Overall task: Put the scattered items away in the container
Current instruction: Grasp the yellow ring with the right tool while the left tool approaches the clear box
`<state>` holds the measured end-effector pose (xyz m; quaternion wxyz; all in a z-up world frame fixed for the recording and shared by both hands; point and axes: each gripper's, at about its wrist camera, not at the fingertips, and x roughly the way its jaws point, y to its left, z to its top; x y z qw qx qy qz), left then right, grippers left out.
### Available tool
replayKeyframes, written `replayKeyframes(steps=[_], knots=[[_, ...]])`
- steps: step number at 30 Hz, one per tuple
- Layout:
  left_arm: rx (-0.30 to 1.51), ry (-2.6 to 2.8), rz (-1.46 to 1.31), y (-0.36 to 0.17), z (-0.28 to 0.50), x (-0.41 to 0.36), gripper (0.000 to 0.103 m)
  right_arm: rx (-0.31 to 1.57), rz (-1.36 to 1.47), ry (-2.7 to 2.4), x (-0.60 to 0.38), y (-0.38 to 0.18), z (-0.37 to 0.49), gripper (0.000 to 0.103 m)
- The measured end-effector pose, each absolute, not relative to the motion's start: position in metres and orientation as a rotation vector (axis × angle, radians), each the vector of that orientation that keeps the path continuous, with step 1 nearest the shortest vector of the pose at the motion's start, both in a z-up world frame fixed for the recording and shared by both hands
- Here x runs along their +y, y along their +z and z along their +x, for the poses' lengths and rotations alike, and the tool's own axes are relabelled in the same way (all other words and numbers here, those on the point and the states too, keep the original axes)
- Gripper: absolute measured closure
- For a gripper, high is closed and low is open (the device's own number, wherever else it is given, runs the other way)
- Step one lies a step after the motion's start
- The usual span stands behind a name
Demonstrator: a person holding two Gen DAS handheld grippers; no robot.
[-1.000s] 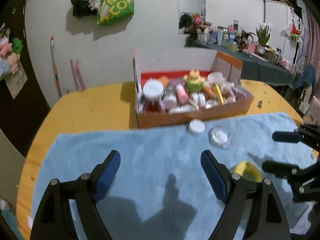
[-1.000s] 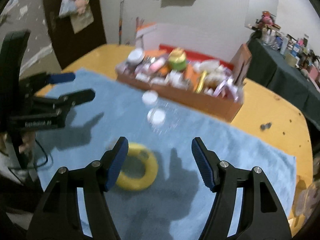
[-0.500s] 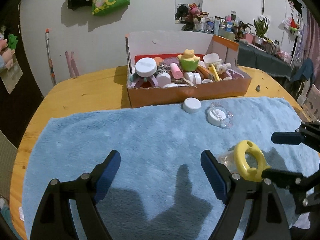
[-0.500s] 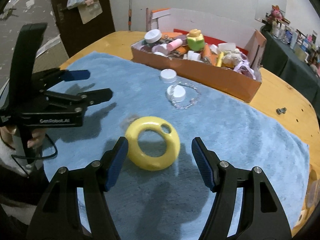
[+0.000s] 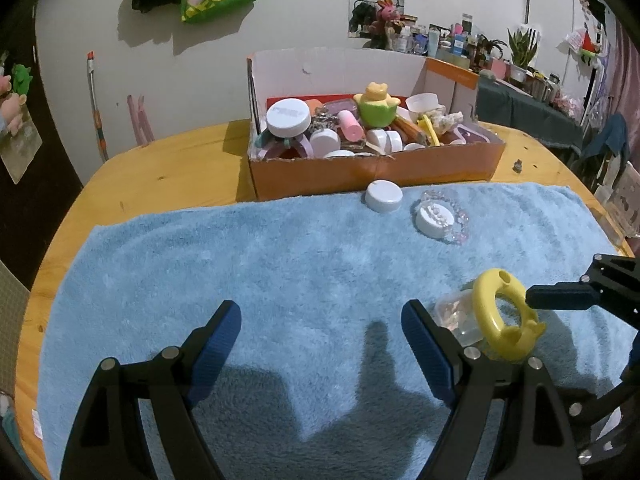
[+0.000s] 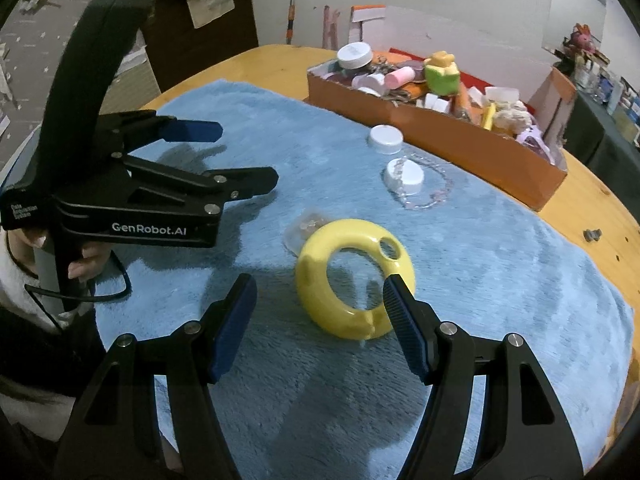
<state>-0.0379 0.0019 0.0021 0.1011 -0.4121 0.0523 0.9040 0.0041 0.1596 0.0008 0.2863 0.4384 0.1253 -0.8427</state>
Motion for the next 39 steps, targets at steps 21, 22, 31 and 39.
replayKeyframes(steps=[21,22,31,39], knots=[[0.211,2.485,-1.174,0.003,-0.034,0.017,0.019,0.324,1.202,-2.250,0.160,-0.008,-0.003,0.067],[0.227,2.463,-1.161,0.003,-0.033,0.021,0.019,0.318,1.206,-2.249,0.162,-0.008,-0.004,0.067],[0.425,2.286,-1.039,0.005,-0.025,0.058,0.019,0.302,1.204,-2.309,0.185,-0.004,-0.004,0.074],[0.414,2.226,-1.103,-0.009,-0.041,0.069,0.020,0.260,1.207,-2.333,0.206,-0.001,-0.005,0.074]])
